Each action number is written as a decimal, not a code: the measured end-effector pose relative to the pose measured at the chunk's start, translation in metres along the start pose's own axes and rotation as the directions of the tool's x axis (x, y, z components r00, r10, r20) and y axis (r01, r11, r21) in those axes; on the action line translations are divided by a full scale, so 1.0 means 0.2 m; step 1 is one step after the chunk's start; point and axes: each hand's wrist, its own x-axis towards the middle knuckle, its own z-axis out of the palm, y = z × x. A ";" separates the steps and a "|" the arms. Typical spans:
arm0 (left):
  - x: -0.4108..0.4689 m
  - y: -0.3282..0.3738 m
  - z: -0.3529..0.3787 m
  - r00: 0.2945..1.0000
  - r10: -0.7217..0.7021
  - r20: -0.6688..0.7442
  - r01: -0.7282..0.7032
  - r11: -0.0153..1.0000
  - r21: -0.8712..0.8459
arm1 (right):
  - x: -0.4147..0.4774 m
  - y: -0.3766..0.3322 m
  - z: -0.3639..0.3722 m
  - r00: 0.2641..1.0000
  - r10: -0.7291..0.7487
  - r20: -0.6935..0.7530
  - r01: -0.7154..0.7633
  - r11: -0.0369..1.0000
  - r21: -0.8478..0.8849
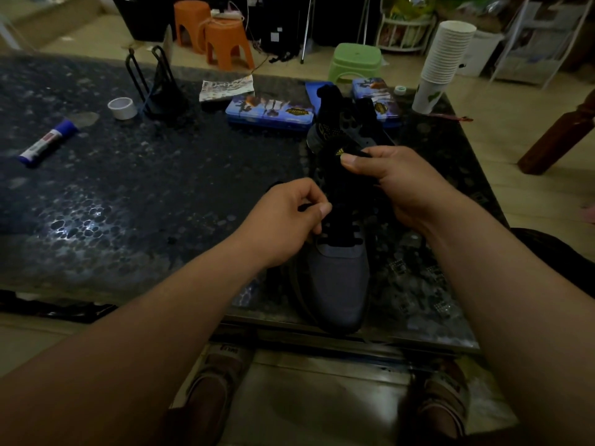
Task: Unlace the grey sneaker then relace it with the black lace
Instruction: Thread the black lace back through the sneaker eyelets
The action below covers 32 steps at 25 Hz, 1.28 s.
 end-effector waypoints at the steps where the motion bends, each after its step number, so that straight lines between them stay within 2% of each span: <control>1: 0.00 0.00 0.01 1.000 0.003 -0.027 -0.003 1.000 0.015 | 0.00 0.00 0.00 1.000 -0.002 -0.002 0.002 1.000 0.001; 5: 0.00 -0.01 0.01 0.999 -0.004 -0.050 0.003 1.000 -0.008 | 0.00 0.01 0.00 1.000 -0.009 0.007 0.008 1.000 0.001; 9: 0.00 -0.03 0.02 0.991 0.028 -0.130 -0.031 0.999 -0.022 | 0.00 0.00 0.00 1.000 -0.006 0.009 0.006 1.000 -0.006; 14: -0.01 -0.01 0.00 0.993 0.056 -0.106 -0.051 0.997 0.053 | 0.00 0.00 0.00 1.000 -0.015 0.015 0.015 1.000 -0.005; 18: -0.03 0.00 -0.01 0.977 0.163 -0.137 -0.127 0.962 0.241 | 0.00 0.00 0.00 1.000 -0.007 0.014 0.007 1.000 -0.002; 20: -0.04 0.00 -0.02 0.963 0.243 -0.112 -0.185 0.907 0.379 | -0.01 0.00 0.00 1.000 -0.009 0.009 0.009 1.000 -0.009; 22: -0.04 -0.01 -0.04 0.962 0.260 -0.079 -0.203 0.880 0.430 | -0.01 0.00 0.00 1.000 -0.010 0.006 0.010 1.000 -0.013; 26: -0.06 -0.01 0.03 0.987 0.158 0.005 -0.153 0.945 0.288 | -0.01 0.00 0.01 1.000 -0.012 -0.002 0.012 1.000 -0.017; 28: -0.05 -0.02 0.04 0.997 0.078 -0.020 -0.077 0.996 0.054 | -0.01 0.00 0.01 1.000 -0.016 -0.009 0.016 1.000 -0.022; 30: -0.04 -0.02 0.04 0.999 -0.002 -0.054 -0.007 0.987 -0.162 | -0.01 0.00 0.01 1.000 -0.016 -0.007 0.015 1.000 -0.022; 32: -0.03 -0.01 0.03 0.998 -0.024 -0.060 0.010 0.977 -0.213 | -0.01 0.00 0.01 1.000 -0.018 -0.001 0.018 0.999 -0.036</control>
